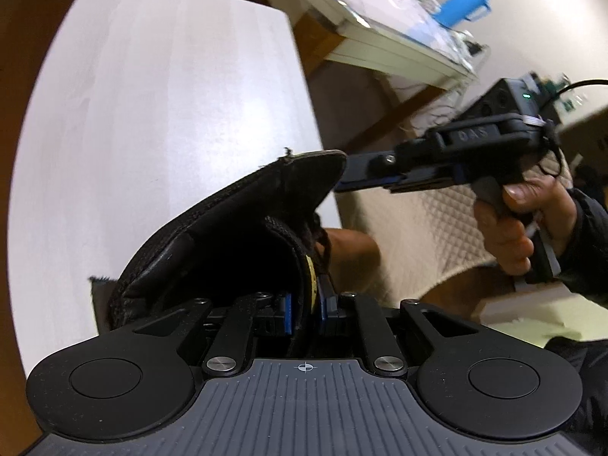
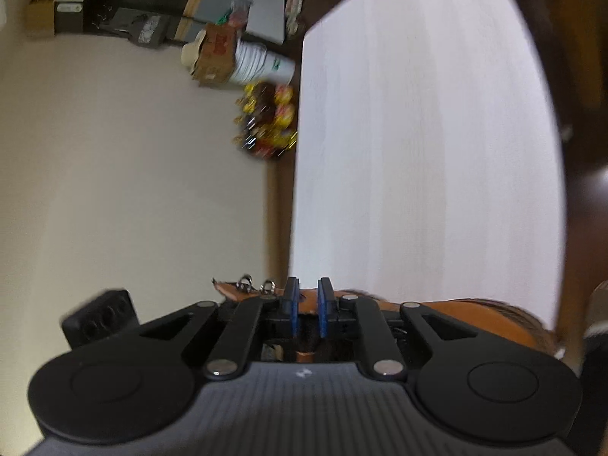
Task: Lace up shoes with both hands
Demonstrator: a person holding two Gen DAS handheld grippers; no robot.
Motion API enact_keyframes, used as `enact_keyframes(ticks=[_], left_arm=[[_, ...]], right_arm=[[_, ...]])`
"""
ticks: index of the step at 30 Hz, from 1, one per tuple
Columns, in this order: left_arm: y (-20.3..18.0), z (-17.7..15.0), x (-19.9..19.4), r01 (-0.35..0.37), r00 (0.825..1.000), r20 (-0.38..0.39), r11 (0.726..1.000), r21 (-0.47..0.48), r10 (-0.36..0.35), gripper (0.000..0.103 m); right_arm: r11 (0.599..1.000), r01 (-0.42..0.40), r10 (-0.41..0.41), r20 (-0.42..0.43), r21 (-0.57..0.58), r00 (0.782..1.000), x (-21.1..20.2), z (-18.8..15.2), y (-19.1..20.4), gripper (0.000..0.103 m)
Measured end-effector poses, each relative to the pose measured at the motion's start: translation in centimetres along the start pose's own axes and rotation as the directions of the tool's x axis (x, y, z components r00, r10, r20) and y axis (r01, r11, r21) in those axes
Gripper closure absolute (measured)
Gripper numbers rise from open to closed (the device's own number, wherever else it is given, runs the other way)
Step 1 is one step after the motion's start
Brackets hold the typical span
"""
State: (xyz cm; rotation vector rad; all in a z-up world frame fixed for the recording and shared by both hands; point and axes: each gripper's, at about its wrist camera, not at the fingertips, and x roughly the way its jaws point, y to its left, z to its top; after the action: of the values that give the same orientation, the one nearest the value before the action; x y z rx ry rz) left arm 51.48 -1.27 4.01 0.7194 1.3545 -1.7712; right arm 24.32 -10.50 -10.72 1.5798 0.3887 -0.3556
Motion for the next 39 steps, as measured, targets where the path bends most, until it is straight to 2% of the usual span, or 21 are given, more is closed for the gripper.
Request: enact_keyframes(ticks=[3, 6, 10, 12, 13, 16, 18, 19, 21, 23, 26, 27, 29, 30, 32, 34, 36, 39], left_arm=[[-0.2, -0.2, -0.1, -0.026, 1.0, 0.01, 0.999, -0.044, 0.027, 0.09], [-0.3, -0.3, -0.1, -0.049, 0.999, 0.016, 0.994, -0.099, 0.051, 0.089], [-0.6, -0.3, -0.3, -0.087, 0.996, 0.009, 0.987, -0.134, 0.089, 0.087], [-0.7, -0.5, -0.4, -0.104, 0.994, 0.004, 0.984, -0.142, 0.105, 0.085], [-0.8, -0.4, -0.3, -0.111, 0.994, 0.003, 0.983, -0.148, 0.113, 0.084], [-0.8, -0.8, -0.6, -0.114, 0.993, 0.009, 0.977, -0.182, 0.117, 0.084], [-1.0, -1.5, -1.1, -0.114, 0.992, 0.024, 0.972, -0.205, 0.121, 0.084], [-1.2, -2.0, -1.6, -0.115, 0.991, 0.035, 0.969, -0.216, 0.126, 0.084], [-1.6, -3.0, -2.6, -0.122, 0.988, 0.062, 0.964, -0.237, 0.14, 0.084], [-2.1, -4.7, -4.1, -0.13, 0.981, 0.104, 0.954, -0.271, 0.164, 0.084], [-2.7, -7.2, -5.6, -0.126, 0.961, 0.192, 0.936, -0.327, 0.197, 0.084], [-3.0, -8.0, -6.0, -0.12, 0.952, 0.226, 0.929, -0.35, 0.208, 0.084], [-3.7, -9.9, -6.9, -0.116, 0.925, 0.289, 0.906, -0.407, 0.248, 0.084], [-3.8, -10.3, -7.1, -0.117, 0.92, 0.296, 0.903, -0.414, 0.255, 0.084], [-5.1, -12.7, -7.3, -0.136, 0.896, 0.327, 0.887, -0.441, 0.3, 0.084], [-6.2, -14.1, -5.9, -0.166, 0.894, 0.308, 0.878, -0.448, 0.326, 0.084], [-7.1, -14.9, -4.3, -0.201, 0.895, 0.279, 0.874, -0.442, 0.347, 0.084], [-8.7, -14.5, 0.5, -0.271, 0.895, 0.241, 0.886, -0.377, 0.376, 0.084]], right_arm=[[0.997, -0.064, 0.067, -0.081, 0.047, 0.994, 1.9, 1.8, -1.7, 0.089], [0.988, -0.118, 0.133, -0.162, 0.097, 0.978, 3.7, 3.6, -3.2, 0.088], [0.983, -0.152, 0.174, -0.245, 0.107, 0.954, 5.3, 4.4, -3.6, 0.088], [0.983, -0.159, 0.179, -0.269, 0.093, 0.946, 5.9, 4.7, -3.5, 0.089], [0.984, -0.159, 0.174, -0.283, 0.075, 0.943, 6.2, 4.8, -3.4, 0.1], [0.989, -0.146, 0.137, -0.305, -0.006, 0.942, 6.0, 6.2, -2.8, 0.101], [0.992, -0.118, 0.105, -0.241, -0.044, 0.965, 4.6, 8.0, -2.7, 0.101], [0.993, -0.082, 0.067, -0.164, -0.084, 0.984, 3.3, 10.0, -2.5, 0.101], [0.989, -0.001, -0.002, -0.022, -0.146, 1.0, 1.0, 13.0, -2.1, 0.101], [0.962, 0.14, -0.108, 0.145, -0.236, 0.984, -1.5, 15.7, -1.0, 0.101], [0.908, 0.28, -0.192, 0.286, -0.313, 0.939, -3.3, 17.1, 0.3, 0.101], [0.892, 0.303, -0.202, 0.305, -0.335, 0.931, -3.6, 17.3, 0.6, 0.101], [0.834, 0.356, -0.237, 0.309, -0.422, 0.921, -3.4, 16.8, 1.3, 0.1], [0.82, 0.361, -0.245, 0.297, -0.445, 0.923, -2.9, 16.5, 1.4, 0.1], [0.78, 0.375, -0.274, 0.266, -0.501, 0.924, -1.7, 15.3, 1.5, 0.099], [0.743, 0.393, -0.304, 0.25, -0.541, 0.919, -0.9, 14.1, 2.0, 0.097], [0.704, 0.406, -0.333, 0.235, -0.582, 0.913, -0.2, 12.8, 2.5, 0.088], [0.66, 0.385, -0.338, 0.203, -0.646, 0.919, -0.1, 10.5, 3.5, 0.086]])
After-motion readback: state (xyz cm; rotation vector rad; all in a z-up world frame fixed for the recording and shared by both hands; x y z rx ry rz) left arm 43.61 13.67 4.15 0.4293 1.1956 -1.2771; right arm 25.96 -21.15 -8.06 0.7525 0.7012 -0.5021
